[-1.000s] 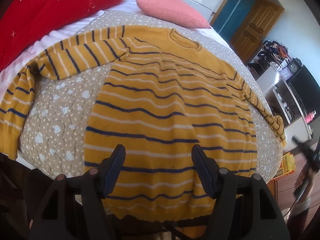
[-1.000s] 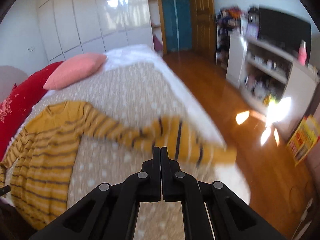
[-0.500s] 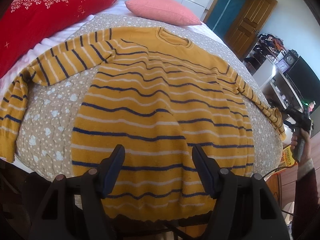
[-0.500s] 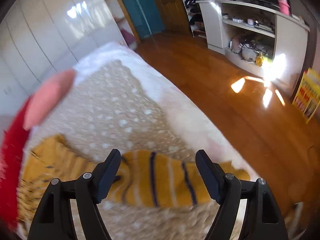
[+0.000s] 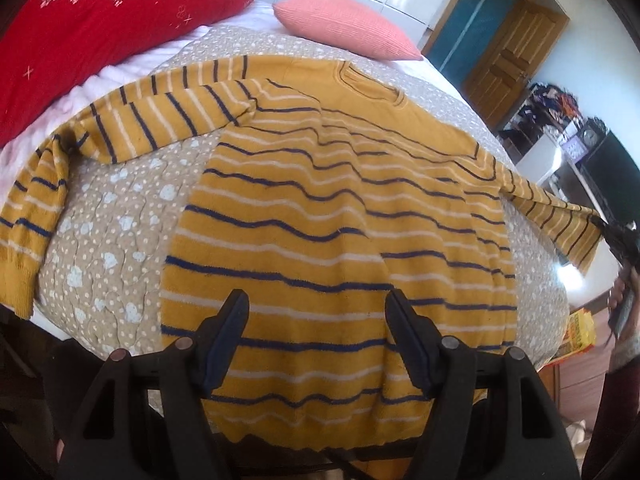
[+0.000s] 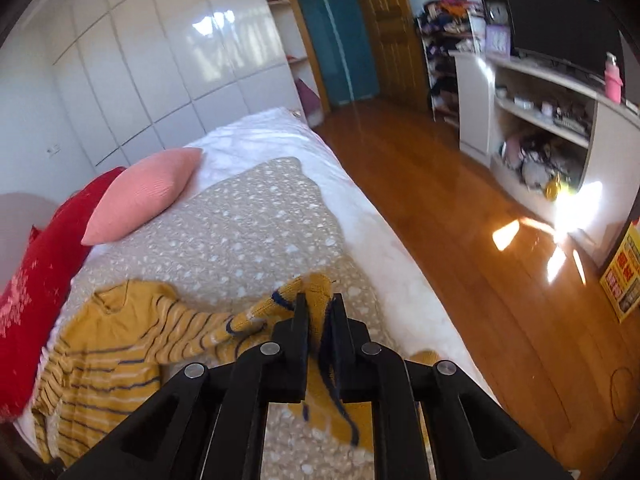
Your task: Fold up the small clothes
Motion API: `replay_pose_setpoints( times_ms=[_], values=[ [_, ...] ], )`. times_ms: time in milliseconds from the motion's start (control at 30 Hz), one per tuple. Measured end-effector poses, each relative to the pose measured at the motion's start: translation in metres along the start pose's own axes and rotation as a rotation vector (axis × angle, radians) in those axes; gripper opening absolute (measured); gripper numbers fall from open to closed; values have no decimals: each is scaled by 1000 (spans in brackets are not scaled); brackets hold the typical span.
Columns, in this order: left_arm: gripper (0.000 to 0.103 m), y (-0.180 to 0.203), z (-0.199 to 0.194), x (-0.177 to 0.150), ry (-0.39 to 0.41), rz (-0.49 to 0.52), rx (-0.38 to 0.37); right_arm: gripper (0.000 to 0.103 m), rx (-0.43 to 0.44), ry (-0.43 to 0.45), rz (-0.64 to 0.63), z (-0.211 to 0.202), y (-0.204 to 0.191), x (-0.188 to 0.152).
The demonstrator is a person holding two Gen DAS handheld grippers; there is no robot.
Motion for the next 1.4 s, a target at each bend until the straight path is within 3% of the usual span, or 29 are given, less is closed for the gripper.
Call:
replay_pose_setpoints(
  times_ms=[100,200,267,333,367,400,433,500,533,667,767,867,900,1033,1167,1233,1300,1333,1400],
  values=[
    [70,-3,6,-2,-23,6,1,18,4,-64,-47,-9,3,-63],
    [70,-9,12,-1,-43,-23,-19,18,74,-254,-115,-9,5,-139],
    [70,-8,18,0,-51,-37,-29,18,44,-290,-142,-12,8,-162],
    [70,-3,20,2,-48,-26,-29,18,61,-305,-92,-12,14,-167],
    [70,0,19,2,-45,-20,-32,19,82,-308,-41,-12,17,-165],
    [70,4,19,2,-42,-15,-39,26,116,-302,38,-12,21,-160],
    [70,8,18,2,-40,-11,-50,43,142,-291,95,-13,23,-154],
    [71,14,17,0,-44,-3,-62,68,201,-244,249,-15,24,-138],
    [71,17,17,-1,-47,6,-61,73,229,-231,313,-14,24,-130],
    [71,18,14,-4,-53,10,-61,82,405,-273,769,13,27,-107],
    [71,14,8,-6,-46,-4,-72,83,351,-342,990,42,37,-112],
    [71,9,2,-8,-39,-1,-71,79,227,-379,1035,57,41,-122],
    [71,7,1,-9,-37,-2,-69,71,213,-377,1021,58,41,-122],
    [71,-6,-1,-12,-40,-33,-70,16,96,-354,791,58,31,-107],
    [71,-12,-4,-11,-31,-57,-75,13,85,-287,633,42,27,-72],
    [71,-11,-9,-10,-14,-51,-71,13,135,-150,563,10,28,-43],
    [71,-10,-12,-10,-2,-45,-69,12,242,-25,533,-26,31,-23],
    [71,-9,-12,-10,-1,-44,-68,12,258,-1,538,-35,34,-22],
    [71,-8,-8,-11,-12,-49,-70,12,204,22,562,-42,47,-32]
  ],
)
Point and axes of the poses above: each gripper's, at about its wrist camera, not at the fingertips, and z roughly the way its jaws point, y to its right, x to its top, the point moved 5 cm from there along z, roughly the way its jaws point, and after that the axes turned 11 degrees about -x, right-handed, at the moved point
